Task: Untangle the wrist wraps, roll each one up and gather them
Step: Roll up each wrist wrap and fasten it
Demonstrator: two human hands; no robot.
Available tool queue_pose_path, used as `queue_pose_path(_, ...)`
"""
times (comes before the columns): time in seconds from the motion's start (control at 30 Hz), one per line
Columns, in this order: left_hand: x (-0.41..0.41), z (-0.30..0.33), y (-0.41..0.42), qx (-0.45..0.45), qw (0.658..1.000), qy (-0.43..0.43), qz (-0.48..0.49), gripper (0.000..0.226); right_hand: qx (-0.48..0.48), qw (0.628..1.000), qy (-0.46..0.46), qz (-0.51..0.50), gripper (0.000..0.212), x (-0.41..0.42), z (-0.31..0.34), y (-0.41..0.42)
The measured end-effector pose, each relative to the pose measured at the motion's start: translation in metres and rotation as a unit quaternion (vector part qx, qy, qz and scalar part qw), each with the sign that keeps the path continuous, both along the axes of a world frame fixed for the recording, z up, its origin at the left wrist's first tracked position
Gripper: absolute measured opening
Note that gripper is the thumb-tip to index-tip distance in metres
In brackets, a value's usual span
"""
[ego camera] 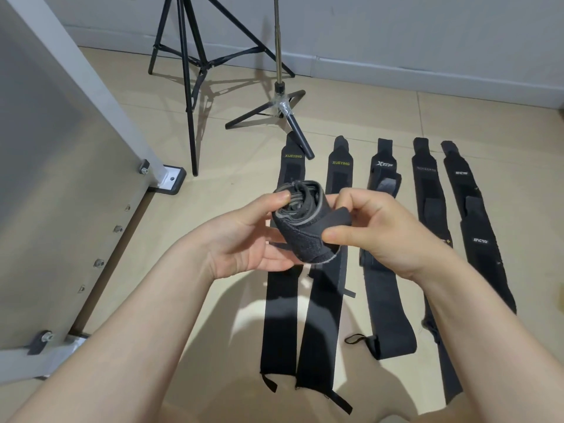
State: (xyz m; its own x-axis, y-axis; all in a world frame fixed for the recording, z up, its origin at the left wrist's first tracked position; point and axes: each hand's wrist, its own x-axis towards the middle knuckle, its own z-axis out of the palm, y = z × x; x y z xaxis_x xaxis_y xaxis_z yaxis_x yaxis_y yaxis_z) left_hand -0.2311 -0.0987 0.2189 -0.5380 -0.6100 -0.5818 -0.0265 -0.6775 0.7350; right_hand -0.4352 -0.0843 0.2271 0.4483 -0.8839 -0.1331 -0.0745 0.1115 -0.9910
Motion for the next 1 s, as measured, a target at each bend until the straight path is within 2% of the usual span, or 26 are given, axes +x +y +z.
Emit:
queue_pose_path(0.07,-0.006,0.003,0.001,-0.027,0.989,-0.101,0.106,0.038,-0.074,0.988,0.119,-0.057,0.031,0.003,-0.005,-0.001)
queue_pose_path(0.13,-0.013,0.009,0.005,-0.051,0.976,-0.124,0.169,0.031,-0.173,0.946,0.243,-0.129,0.031,0.003,-0.012,-0.003)
queue_pose_path(0.17,-0.017,0.011,0.009,-0.060,0.976,-0.115,0.177,0.033,-0.225,0.923,0.277,-0.143,0.028,0.004,-0.013,-0.004)
queue_pose_path(0.27,-0.027,0.013,0.019,-0.074,0.972,-0.082,0.208,0.048,-0.379,0.844,0.356,-0.131,0.017,0.015,-0.022,-0.001)
queue_pose_path(0.33,-0.027,0.013,0.019,-0.069,0.962,-0.065,0.257,0.041,-0.446,0.787,0.405,-0.134,0.012,0.024,-0.028,0.001)
queue_pose_path(0.4,-0.023,0.015,0.016,-0.081,0.952,-0.057,0.290,0.033,-0.486,0.760,0.413,-0.125,0.011,0.033,-0.031,0.004)
queue_pose_path(0.43,-0.022,0.017,0.015,-0.092,0.948,-0.056,0.300,0.031,-0.495,0.759,0.404,-0.123,0.012,0.035,-0.031,0.004)
queue_pose_path(0.5,-0.020,0.019,0.014,-0.116,0.941,-0.051,0.313,0.025,-0.474,0.797,0.353,-0.128,0.015,0.034,-0.027,0.003)
queue_pose_path(0.57,-0.020,0.018,0.015,-0.136,0.941,-0.049,0.307,0.021,-0.395,0.865,0.277,-0.134,0.023,0.032,-0.019,0.002)
queue_pose_path(0.63,-0.019,0.017,0.015,-0.147,0.946,-0.053,0.284,0.021,-0.314,0.908,0.241,-0.137,0.038,0.030,-0.015,0.002)
queue_pose_path(0.73,-0.016,0.015,0.011,-0.165,0.957,-0.069,0.229,0.022,-0.245,0.927,0.261,-0.110,0.059,0.026,-0.015,0.000)
queue_pose_path(0.8,-0.012,0.009,0.009,-0.252,0.943,-0.136,0.171,0.027,-0.154,0.956,0.243,-0.064,0.069,0.025,-0.016,-0.001)
queue_pose_path(0.87,-0.009,0.006,0.008,-0.332,0.915,-0.204,0.104,0.031,-0.089,0.970,0.218,-0.056,0.063,0.027,-0.021,0.000)
queue_pose_path(0.9,-0.008,0.005,0.009,-0.342,0.913,-0.205,0.091,0.034,-0.062,0.975,0.199,-0.072,0.057,0.028,-0.023,0.000)
queue_pose_path(1.0,-0.010,0.002,0.012,-0.286,0.943,-0.139,0.100,0.056,0.019,0.987,0.105,-0.122,0.047,0.029,-0.030,0.000)
